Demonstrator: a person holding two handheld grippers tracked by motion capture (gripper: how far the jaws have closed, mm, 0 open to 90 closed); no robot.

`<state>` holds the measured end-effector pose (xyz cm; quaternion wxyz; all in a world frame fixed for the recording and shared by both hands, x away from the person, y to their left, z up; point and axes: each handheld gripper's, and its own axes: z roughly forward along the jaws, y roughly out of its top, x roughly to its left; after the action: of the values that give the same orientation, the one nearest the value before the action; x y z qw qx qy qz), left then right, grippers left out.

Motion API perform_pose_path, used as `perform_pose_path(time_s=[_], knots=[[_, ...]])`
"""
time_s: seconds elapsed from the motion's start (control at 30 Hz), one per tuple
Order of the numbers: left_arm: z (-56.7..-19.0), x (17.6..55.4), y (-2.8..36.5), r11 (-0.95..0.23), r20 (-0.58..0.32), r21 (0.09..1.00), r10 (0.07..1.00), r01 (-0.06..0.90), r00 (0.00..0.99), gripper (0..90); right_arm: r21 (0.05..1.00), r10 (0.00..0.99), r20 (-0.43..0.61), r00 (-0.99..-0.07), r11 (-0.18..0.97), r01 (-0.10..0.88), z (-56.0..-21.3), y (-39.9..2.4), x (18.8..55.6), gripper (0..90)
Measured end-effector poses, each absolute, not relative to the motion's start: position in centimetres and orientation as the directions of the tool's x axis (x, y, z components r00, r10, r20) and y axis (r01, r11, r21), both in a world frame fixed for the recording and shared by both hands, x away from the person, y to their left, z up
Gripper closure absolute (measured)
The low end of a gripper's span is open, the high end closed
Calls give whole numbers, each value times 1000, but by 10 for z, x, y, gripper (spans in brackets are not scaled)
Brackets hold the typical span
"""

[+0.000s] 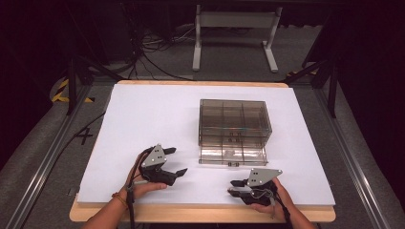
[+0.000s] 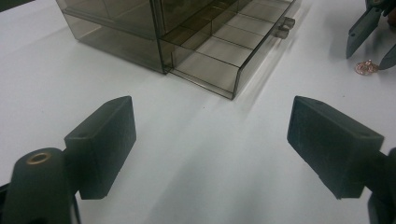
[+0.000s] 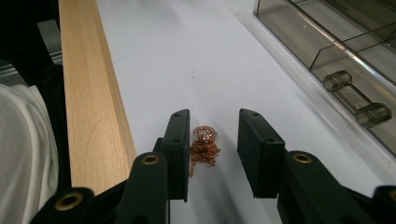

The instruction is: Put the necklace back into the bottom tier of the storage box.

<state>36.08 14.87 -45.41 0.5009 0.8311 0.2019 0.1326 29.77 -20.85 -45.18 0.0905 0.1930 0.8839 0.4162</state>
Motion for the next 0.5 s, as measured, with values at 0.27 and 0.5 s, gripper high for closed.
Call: perform_pose_path(time_s=[0.27, 0.5], knots=[[-454, 361, 148, -424, 14, 881, 465, 209, 885, 159, 760, 424, 3, -906, 588, 278, -452, -206, 298, 778], [-454, 361, 148, -425, 15, 880, 468, 211, 884, 157, 759, 416, 18, -909, 586, 283, -452, -207, 300, 884]])
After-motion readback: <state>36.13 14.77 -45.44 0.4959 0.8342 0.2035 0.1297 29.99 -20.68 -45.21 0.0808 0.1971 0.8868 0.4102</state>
